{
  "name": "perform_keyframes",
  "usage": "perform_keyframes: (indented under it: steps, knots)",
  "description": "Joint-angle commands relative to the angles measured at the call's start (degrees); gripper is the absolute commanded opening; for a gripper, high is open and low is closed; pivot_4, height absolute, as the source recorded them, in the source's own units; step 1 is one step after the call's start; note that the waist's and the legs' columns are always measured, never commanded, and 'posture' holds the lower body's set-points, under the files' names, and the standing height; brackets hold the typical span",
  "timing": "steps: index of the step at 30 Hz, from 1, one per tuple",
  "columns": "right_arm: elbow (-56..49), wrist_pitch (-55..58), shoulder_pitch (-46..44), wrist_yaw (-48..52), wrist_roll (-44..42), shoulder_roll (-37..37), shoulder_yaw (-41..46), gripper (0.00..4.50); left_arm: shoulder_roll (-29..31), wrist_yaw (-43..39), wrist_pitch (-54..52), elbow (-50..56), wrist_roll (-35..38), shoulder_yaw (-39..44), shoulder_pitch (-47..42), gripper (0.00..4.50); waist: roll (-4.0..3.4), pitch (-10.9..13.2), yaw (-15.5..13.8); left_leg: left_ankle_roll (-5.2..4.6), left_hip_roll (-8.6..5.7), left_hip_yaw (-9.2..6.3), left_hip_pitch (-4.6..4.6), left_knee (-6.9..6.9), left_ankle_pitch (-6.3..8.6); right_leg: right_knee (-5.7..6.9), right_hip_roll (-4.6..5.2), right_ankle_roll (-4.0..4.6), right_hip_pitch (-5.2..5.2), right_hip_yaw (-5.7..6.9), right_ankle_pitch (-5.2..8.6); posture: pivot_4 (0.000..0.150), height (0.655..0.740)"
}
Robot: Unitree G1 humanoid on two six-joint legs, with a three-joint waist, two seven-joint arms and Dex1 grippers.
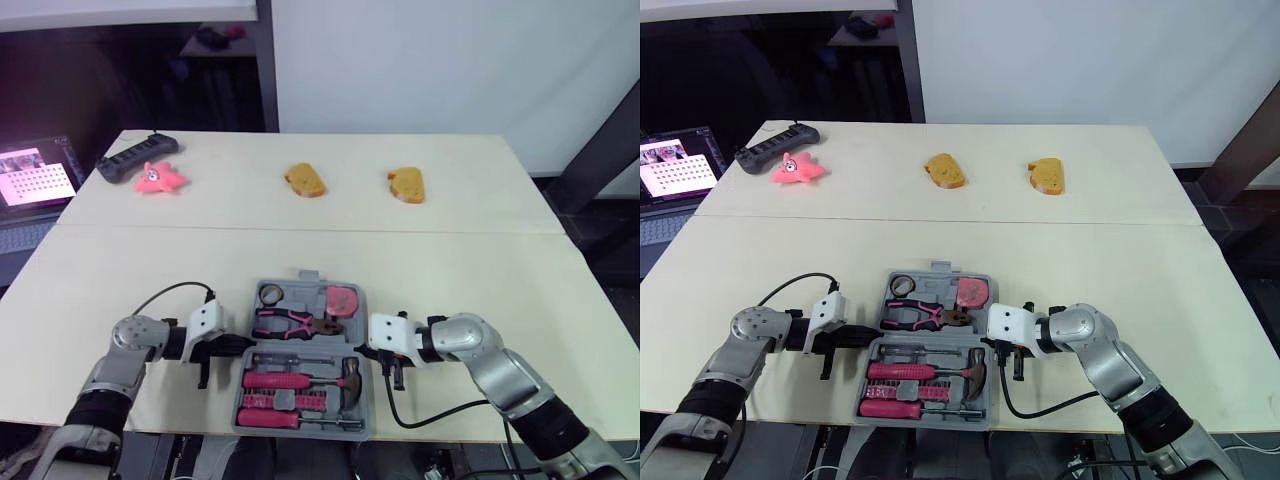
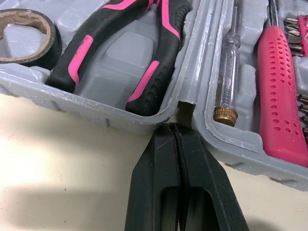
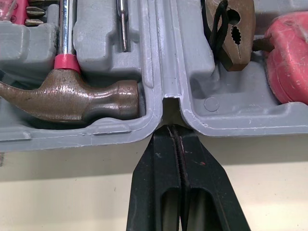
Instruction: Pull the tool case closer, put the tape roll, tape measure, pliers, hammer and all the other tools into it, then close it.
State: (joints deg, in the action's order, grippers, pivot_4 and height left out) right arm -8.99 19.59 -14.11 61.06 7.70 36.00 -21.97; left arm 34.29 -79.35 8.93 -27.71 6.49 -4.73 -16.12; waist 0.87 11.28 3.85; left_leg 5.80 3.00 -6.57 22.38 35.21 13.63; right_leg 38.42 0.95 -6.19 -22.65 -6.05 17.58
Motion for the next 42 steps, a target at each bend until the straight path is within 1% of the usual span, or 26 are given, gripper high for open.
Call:
perform_keyframes:
  steps: [1,6,9,10,13,15,17,18,20,22,26,30,33,35,38,42]
  knots:
    - [0.26,-1.49,-0.37,-0.24,-1.16,-0.44,-0.22,0.00,1.35,-0.06,0.47,-1.25,0.34,-0.14,-0.73,0.01,0.00,0.00,0.03,0.00,0.00,0.00,0.00,0.00,0.00,0.00,0.00,0.00,0.00,0.00,0.00,0.150,0.7400]
    - [3.90,-3.17,-1.06,-0.08,-1.64,2.90,2.95,0.00,5.49,-0.37,1.30,-3.95,1.63,2.71,-1.74,0.01,0.01,0.00,0.13,0.00,0.01,-0.01,-0.01,0.00,0.00,0.01,-0.02,0.00,-0.01,0.00,0.00,0.150,0.7400]
    - [5.33,-3.01,-0.74,1.18,-5.06,5.65,6.68,0.00,8.16,-1.49,-0.66,-1.45,5.15,5.32,-0.45,0.01,0.00,0.01,0.06,0.00,0.00,0.00,0.02,0.00,0.00,0.00,0.00,0.00,-0.02,0.00,0.00,0.150,0.7400]
    - [5.51,-1.12,-0.83,1.59,-7.67,5.99,9.05,0.00,9.00,-2.26,-2.52,1.29,7.36,6.55,0.88,0.01,0.00,0.01,-0.04,0.00,-0.01,0.01,0.02,0.00,0.00,-0.02,0.03,0.00,-0.01,-0.01,0.00,0.150,0.7400]
    - [5.07,4.23,-0.88,3.08,-13.81,6.48,13.89,0.90,9.94,-3.30,-8.91,10.59,14.11,9.44,4.99,0.00,0.00,0.01,-0.13,0.00,-0.02,0.01,0.03,-0.01,0.00,-0.06,0.06,0.00,0.01,0.00,0.01,0.150,0.7400]
    - [3.14,10.53,-0.90,3.52,-18.70,5.70,16.61,1.77,10.17,-3.08,-14.09,18.59,18.46,10.39,8.46,0.00,0.00,0.02,-0.06,0.00,0.00,0.01,0.03,-0.01,0.00,-0.05,0.04,0.00,0.01,0.00,0.01,0.150,0.7400]
    - [1.42,16.95,-1.10,3.33,-23.12,4.86,18.39,2.83,10.52,-2.48,-17.76,24.86,20.86,10.34,11.31,0.00,-0.01,0.02,0.00,0.00,0.01,0.00,0.03,-0.02,0.00,-0.04,0.03,0.00,0.01,0.00,0.01,0.150,0.7400]
    - [0.97,22.76,-1.68,2.19,-26.32,3.59,19.95,3.24,10.81,-2.18,-19.32,27.95,21.28,9.63,12.77,0.00,-0.01,0.02,0.04,0.00,0.01,0.00,0.02,-0.01,0.00,-0.03,0.04,0.00,0.02,-0.01,0.01,0.150,0.7400]
    - [1.10,31.65,-2.97,0.11,-31.05,1.55,22.16,4.39,11.13,-1.57,-20.30,31.89,20.18,7.70,14.98,0.00,-0.02,0.03,0.20,0.00,0.04,0.00,0.00,-0.02,0.00,-0.03,-0.01,0.01,0.02,-0.01,0.00,0.150,0.7400]
    - [2.20,38.63,-4.56,-2.53,-33.67,-0.03,23.68,4.46,10.97,-0.79,-20.38,34.48,18.71,5.60,16.48,0.00,-0.04,0.04,0.15,0.00,0.03,0.01,-0.02,-0.02,0.00,-0.03,-0.01,0.01,0.01,-0.03,0.01,0.150,0.7400]
    - [7.23,51.87,-9.11,-10.85,-37.51,-5.81,29.27,4.46,7.56,3.28,-21.46,39.27,17.38,0.90,18.48,0.00,-0.05,0.04,0.03,0.00,0.02,0.01,0.00,0.00,0.00,-0.06,0.00,0.02,0.01,-0.04,0.01,0.150,0.7400]
    - [10.56,58.92,-11.83,-15.57,-40.38,-10.05,34.02,4.46,5.54,7.75,-23.01,40.36,15.46,-1.73,20.00,0.00,-0.05,0.04,0.00,0.00,0.00,0.01,0.03,-0.03,0.00,-0.09,0.01,0.02,-0.01,-0.04,0.01,0.150,0.7400]
    - [13.41,60.24,-13.54,-18.33,-41.11,-12.53,35.55,4.46,4.54,10.66,-23.41,40.29,14.06,-2.93,21.56,0.00,-0.06,0.04,0.13,-0.01,0.00,0.01,0.03,-0.05,0.00,-0.08,0.00,0.02,-0.04,-0.04,0.01,0.150,0.7400]
    - [16.24,59.93,-15.19,-20.13,-41.07,-14.06,36.46,4.46,4.96,11.36,-22.76,39.75,12.15,-4.47,22.40,0.00,-0.07,0.04,0.25,-0.01,0.00,0.03,0.02,-0.05,0.00,-0.08,0.00,0.02,-0.04,-0.06,0.01,0.150,0.7400]
    - [20.57,57.86,-17.92,-21.38,-40.39,-15.72,34.92,4.46,5.57,11.81,-22.38,38.76,9.86,-6.56,23.09,0.00,-0.10,0.06,0.23,-0.01,0.00,0.04,0.03,-0.07,0.00,-0.08,-0.01,0.02,-0.08,-0.07,0.01,0.150,0.7400]
    - [30.86,53.32,-22.52,-24.20,-39.50,-20.46,35.64,4.46,5.82,11.55,-22.43,37.04,7.95,-8.89,22.78,0.00,-0.14,0.02,0.25,-0.01,0.00,0.05,0.02,-0.06,0.00,-0.08,-0.01,0.02,-0.06,-0.07,0.01,0.150,0.7400]
